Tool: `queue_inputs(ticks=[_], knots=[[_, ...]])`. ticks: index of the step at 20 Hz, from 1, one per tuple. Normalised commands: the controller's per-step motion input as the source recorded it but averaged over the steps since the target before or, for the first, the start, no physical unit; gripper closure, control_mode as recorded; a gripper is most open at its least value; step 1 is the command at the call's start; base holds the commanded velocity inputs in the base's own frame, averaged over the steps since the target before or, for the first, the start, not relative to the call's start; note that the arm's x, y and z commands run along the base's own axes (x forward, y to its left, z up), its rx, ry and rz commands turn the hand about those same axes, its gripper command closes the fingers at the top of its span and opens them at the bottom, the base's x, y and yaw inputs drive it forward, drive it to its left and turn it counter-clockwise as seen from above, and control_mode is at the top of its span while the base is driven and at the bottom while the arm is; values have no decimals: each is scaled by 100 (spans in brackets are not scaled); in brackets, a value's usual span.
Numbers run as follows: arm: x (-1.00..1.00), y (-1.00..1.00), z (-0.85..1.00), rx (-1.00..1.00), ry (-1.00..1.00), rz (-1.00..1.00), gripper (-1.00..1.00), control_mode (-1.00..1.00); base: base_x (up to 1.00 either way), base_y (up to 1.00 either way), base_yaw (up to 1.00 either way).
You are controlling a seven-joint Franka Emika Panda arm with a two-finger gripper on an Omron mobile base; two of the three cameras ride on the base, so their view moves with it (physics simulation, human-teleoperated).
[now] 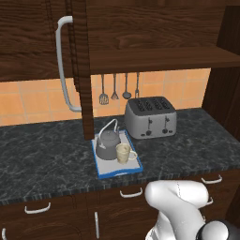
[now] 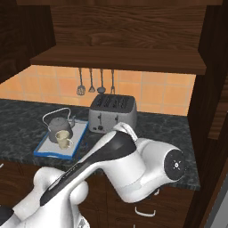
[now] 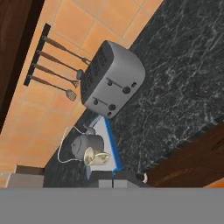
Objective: Pick the kettle from the counter and place it on the tray. Then pick the mug from the cabinet and place it on the tray. Then close the cabinet doors.
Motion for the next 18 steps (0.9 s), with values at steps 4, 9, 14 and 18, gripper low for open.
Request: queue_inputs(ticks=[4, 9, 14, 18], knots=[[-43, -15, 2, 4, -10, 1, 100, -100, 0, 0, 0], [-34, -19, 15, 11, -19, -1, 100, -100, 0, 0, 0], [-30, -49, 27, 22, -6, 0, 100, -100, 0, 0, 0], [-19, -30, 0, 19, -2, 1, 100, -100, 0, 0, 0]])
